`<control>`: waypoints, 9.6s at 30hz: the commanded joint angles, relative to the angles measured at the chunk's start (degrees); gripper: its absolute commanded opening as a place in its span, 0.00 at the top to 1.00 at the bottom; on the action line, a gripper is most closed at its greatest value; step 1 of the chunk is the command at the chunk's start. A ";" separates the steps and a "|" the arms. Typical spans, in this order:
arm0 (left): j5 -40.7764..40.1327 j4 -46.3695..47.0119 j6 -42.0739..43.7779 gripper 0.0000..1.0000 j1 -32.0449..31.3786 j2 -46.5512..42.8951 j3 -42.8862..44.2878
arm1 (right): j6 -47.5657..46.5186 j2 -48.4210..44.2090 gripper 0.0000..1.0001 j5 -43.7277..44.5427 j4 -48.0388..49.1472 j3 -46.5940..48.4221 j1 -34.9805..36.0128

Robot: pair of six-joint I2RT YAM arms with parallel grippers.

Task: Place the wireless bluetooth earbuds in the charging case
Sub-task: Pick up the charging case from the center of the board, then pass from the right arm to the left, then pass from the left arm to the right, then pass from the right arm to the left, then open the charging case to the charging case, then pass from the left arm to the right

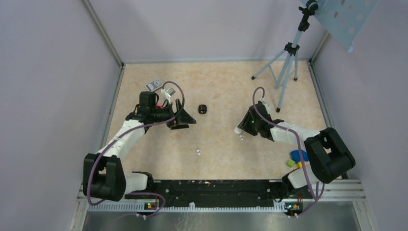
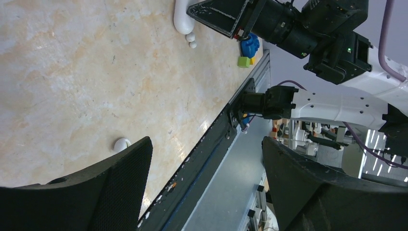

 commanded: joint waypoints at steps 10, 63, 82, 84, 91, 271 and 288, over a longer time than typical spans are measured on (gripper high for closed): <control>0.68 0.67 1.26 0.12 -0.17 -1.50 -0.36 | 3.36 6.00 0.61 -2.68 8.53 -1.47 -0.67; 7.59 32.04 -18.32 0.36 -13.13 -2.14 6.03 | 16.99 1.40 1.00 -51.88 81.45 -1.16 7.63; 8.45 23.85 -14.10 0.57 -14.85 -1.87 9.30 | 15.39 0.70 1.00 -49.34 75.65 -0.55 7.63; 8.29 23.53 -13.98 0.68 -14.82 -2.02 9.39 | 15.20 0.63 1.00 -49.17 75.05 -0.24 7.63; 8.43 23.43 -14.41 0.89 -14.88 -1.53 10.14 | 14.85 0.84 1.00 -48.75 74.08 0.46 7.63; 12.30 31.85 -21.50 1.00 -15.09 -4.09 10.41 | 21.09 -4.01 0.68 -49.95 80.76 -2.14 4.97; 11.61 18.47 -12.59 0.30 -12.52 -3.12 14.50 | -8.27 -12.10 1.00 -48.41 29.21 8.55 5.35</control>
